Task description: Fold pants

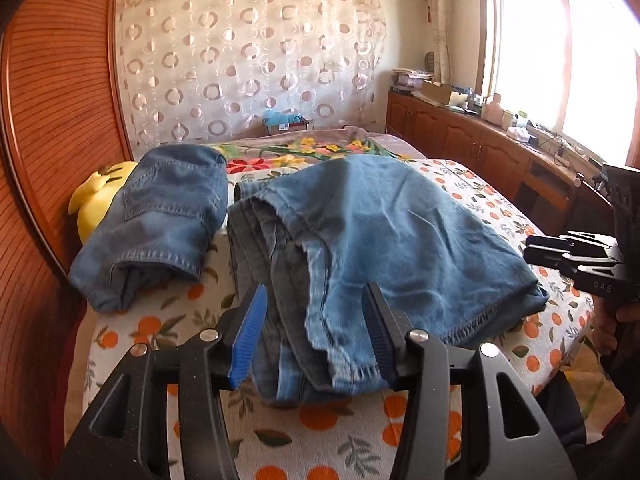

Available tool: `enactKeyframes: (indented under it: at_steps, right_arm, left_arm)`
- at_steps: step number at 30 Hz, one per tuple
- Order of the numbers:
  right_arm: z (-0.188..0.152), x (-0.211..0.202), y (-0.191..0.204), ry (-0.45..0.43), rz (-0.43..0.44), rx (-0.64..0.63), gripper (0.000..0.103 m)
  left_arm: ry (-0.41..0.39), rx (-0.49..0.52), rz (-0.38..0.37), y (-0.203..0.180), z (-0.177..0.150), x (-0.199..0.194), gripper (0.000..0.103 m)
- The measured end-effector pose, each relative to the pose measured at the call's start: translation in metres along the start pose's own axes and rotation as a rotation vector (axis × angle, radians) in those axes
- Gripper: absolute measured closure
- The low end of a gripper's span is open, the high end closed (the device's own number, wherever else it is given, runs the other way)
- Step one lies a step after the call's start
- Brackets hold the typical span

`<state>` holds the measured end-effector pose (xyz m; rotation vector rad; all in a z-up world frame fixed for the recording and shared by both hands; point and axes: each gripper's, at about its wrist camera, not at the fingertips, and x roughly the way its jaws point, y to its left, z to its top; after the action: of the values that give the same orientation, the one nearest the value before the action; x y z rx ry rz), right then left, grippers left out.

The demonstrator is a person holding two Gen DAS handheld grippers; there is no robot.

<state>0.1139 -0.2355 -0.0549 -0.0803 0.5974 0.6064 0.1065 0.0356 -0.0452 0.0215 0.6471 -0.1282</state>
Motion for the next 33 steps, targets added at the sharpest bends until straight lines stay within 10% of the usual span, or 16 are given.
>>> enactKeyframes:
  at_steps: [28,33]
  right_arm:
    - [-0.008,0.062,-0.006,0.013,-0.030,-0.010,0.061]
    - [-0.009,0.061,-0.006,0.007,-0.031,-0.005,0.061]
  left_arm:
    - [0.150,-0.021,0.031,0.031,0.057,0.111,0.068]
    - [0.130,0.008,0.020,0.027,0.061,0.108,0.096]
